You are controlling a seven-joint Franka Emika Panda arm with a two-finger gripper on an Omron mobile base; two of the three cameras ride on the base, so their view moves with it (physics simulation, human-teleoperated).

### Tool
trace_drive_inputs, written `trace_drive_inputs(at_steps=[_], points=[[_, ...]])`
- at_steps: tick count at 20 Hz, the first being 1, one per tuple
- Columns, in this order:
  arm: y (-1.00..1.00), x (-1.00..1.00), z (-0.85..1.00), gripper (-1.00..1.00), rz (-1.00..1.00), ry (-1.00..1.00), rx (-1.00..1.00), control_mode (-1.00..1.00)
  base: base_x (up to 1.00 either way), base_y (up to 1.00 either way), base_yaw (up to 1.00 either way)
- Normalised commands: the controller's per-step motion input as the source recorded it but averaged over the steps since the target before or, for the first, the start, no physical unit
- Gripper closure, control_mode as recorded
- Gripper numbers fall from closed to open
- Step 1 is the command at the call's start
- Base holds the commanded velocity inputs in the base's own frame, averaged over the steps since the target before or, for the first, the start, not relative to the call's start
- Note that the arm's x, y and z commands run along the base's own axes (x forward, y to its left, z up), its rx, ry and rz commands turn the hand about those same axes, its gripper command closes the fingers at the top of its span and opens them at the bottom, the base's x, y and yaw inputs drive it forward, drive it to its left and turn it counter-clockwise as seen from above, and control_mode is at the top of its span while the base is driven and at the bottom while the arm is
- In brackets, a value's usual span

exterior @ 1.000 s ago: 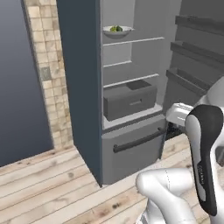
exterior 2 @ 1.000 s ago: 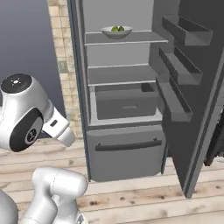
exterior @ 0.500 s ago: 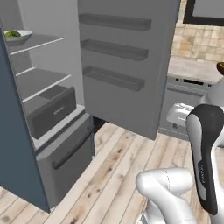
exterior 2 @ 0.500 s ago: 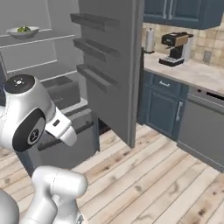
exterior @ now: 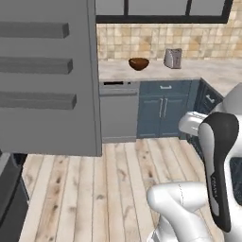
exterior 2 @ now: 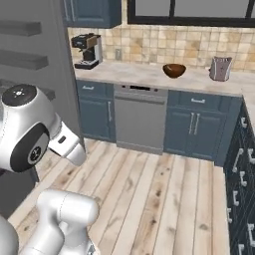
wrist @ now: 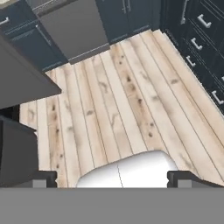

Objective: Place the bowl with the avocado and broccoli on the top shelf of the fridge. Place the bowl with the chicken drumstick and fish on the second highest shelf of the fridge.

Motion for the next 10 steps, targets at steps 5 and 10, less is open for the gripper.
trace_drive_inputs(at_steps=[5, 10], points=[[0.00, 0.00, 0.00, -1.00, 0.00, 0.00, 0.00, 1.00, 0.45, -0.99, -0.26], [0.00, 0.00, 0.00, -1.00, 0.00, 0.00, 0.00, 1.00, 1.00, -0.32, 0.00]])
